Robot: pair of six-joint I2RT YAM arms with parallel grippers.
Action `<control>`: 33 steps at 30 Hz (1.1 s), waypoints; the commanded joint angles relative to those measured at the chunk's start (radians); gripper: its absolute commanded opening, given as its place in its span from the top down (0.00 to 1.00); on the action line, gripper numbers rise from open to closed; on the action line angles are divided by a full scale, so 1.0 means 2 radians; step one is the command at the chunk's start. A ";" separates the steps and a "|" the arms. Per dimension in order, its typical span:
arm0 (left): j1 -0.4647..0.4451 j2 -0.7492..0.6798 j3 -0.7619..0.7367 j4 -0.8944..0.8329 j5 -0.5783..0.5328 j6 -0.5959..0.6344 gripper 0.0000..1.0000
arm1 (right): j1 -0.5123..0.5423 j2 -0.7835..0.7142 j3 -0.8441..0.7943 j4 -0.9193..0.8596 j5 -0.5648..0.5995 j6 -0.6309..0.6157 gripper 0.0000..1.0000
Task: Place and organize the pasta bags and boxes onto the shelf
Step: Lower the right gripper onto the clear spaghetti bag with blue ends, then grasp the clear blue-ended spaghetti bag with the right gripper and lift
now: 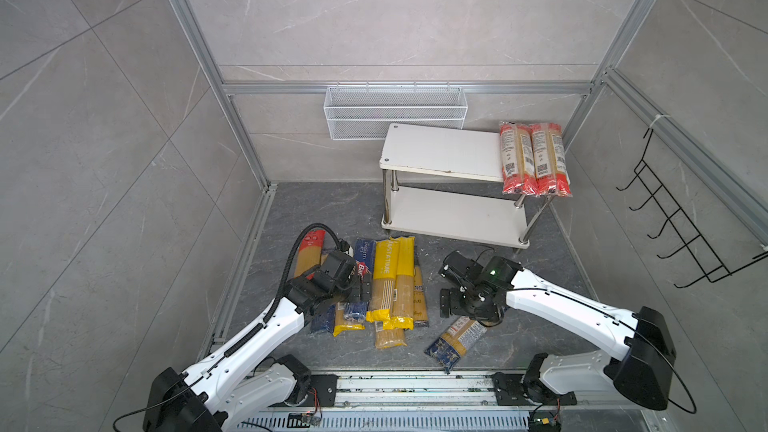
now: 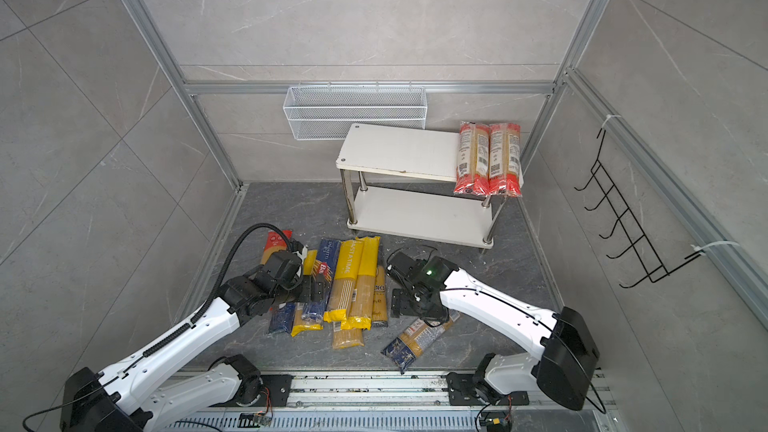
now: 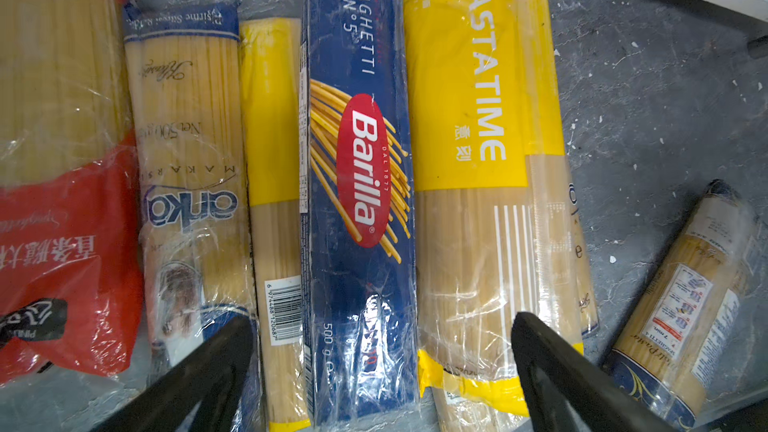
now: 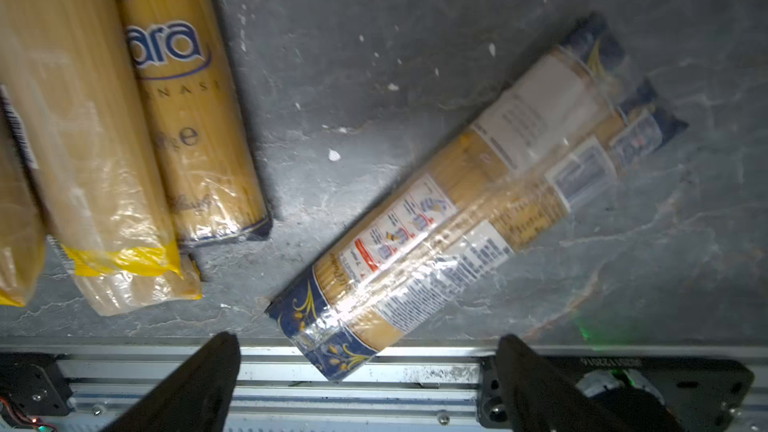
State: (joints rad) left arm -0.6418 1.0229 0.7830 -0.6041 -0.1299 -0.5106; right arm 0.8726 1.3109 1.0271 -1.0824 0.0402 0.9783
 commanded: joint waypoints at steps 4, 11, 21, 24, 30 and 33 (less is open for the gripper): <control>-0.002 0.029 0.049 0.006 -0.007 0.049 0.00 | 0.014 -0.036 -0.065 0.014 -0.012 0.143 0.00; -0.002 0.039 0.084 -0.005 -0.001 0.091 0.00 | 0.016 -0.035 -0.141 0.107 -0.047 0.213 0.00; -0.002 0.025 0.095 -0.021 -0.001 0.141 0.00 | 0.056 0.036 -0.144 0.184 -0.041 0.276 0.00; -0.001 0.011 0.086 -0.022 -0.002 0.141 0.00 | 0.062 0.055 -0.144 0.192 -0.040 0.287 0.00; -0.002 -0.005 0.077 -0.028 -0.008 0.141 0.00 | 0.068 0.060 -0.151 0.181 -0.045 0.305 0.00; -0.001 -0.010 0.075 -0.030 -0.010 0.133 0.00 | 0.069 0.063 -0.159 0.188 -0.049 0.304 0.00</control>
State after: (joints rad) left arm -0.6418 1.0222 0.9440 -0.6476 -0.1307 -0.2531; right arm 1.0027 1.4269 0.7303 -0.7166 -0.0505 1.5566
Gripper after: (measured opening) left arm 0.999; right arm 0.996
